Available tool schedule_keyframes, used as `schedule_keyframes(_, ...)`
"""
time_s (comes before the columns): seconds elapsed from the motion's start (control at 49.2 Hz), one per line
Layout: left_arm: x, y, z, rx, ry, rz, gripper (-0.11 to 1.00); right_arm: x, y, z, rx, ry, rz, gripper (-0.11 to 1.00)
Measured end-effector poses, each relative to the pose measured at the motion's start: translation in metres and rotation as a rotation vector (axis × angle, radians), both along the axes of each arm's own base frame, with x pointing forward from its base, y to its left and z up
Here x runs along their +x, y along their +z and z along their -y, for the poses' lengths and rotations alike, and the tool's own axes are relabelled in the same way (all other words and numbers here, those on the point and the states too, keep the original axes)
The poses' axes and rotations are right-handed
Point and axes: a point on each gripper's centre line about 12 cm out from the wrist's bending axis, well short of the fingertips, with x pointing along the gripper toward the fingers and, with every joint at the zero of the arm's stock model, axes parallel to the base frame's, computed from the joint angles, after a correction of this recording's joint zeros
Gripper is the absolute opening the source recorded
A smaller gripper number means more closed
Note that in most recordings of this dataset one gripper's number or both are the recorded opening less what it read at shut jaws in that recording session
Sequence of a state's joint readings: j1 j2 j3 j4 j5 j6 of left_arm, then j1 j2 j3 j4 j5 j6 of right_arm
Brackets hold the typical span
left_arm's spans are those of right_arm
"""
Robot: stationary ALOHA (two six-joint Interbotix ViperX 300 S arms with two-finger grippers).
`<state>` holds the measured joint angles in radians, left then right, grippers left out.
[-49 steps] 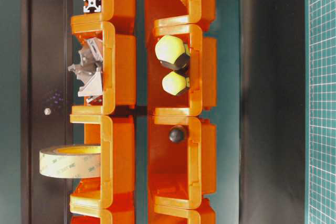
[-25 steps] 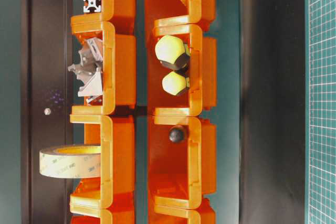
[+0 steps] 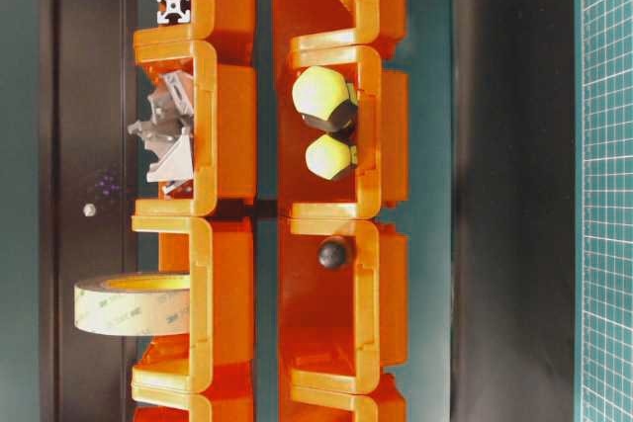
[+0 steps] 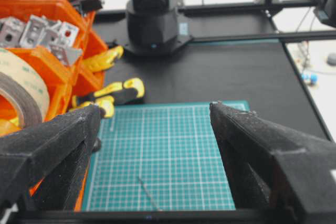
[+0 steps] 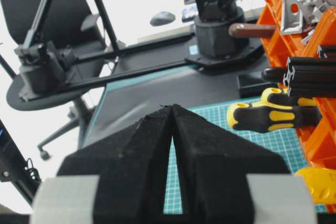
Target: Pick red screwdriver from container rack with left arm.
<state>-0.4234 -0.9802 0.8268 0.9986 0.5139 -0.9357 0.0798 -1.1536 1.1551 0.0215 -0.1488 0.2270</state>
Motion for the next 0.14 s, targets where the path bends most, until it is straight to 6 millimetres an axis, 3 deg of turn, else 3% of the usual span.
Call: schedule_keyframes(0.142, 0.0003, -0.0032, -0.0007, 0.0, 0.005, -0.008, 0.81, 0.0, 0.0006, 0.0, 0.0, 0.0, 0.002, 0.0)
